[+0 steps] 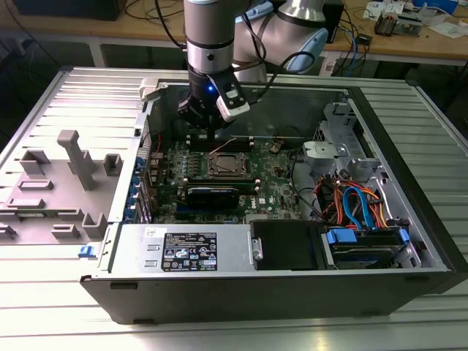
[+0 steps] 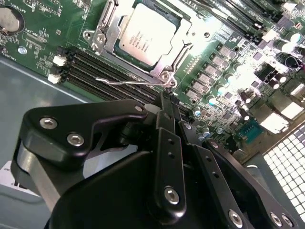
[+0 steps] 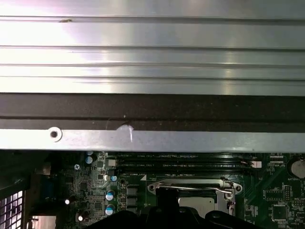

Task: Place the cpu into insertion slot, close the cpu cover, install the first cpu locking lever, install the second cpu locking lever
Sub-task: 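Install the first cpu locking lever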

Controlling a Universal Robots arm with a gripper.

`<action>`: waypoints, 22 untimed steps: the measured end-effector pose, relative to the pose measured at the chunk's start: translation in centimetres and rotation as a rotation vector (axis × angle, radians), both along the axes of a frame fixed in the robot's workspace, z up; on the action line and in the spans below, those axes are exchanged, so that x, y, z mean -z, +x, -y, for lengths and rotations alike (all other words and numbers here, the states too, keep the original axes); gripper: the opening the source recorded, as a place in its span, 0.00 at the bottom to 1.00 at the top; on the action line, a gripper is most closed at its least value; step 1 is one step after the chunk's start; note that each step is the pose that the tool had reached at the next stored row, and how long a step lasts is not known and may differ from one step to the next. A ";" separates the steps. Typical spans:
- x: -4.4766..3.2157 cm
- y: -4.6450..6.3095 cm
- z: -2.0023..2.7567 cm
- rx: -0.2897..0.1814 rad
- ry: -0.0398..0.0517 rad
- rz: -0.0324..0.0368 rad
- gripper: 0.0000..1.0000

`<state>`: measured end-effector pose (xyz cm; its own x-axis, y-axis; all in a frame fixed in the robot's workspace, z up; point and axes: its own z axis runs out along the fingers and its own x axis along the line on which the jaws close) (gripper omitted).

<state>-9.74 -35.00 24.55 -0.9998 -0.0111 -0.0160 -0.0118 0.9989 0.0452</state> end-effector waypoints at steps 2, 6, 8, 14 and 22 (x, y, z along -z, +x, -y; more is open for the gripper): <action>0.06 0.1 -0.19 -0.002 -0.0001 0.0000 0.11; 0.39 0.2 -0.30 -0.003 -0.0010 -0.0001 0.11; 0.58 0.3 -0.30 -0.003 -0.0014 -0.0001 0.11; 0.99 0.9 -0.35 -0.006 -0.0014 -0.0001 0.11; 1.31 1.4 -0.73 -0.014 -0.0025 0.0000 0.11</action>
<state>-8.31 -34.27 23.24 -0.9996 -0.0250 -0.0159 -0.0256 0.9988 0.0427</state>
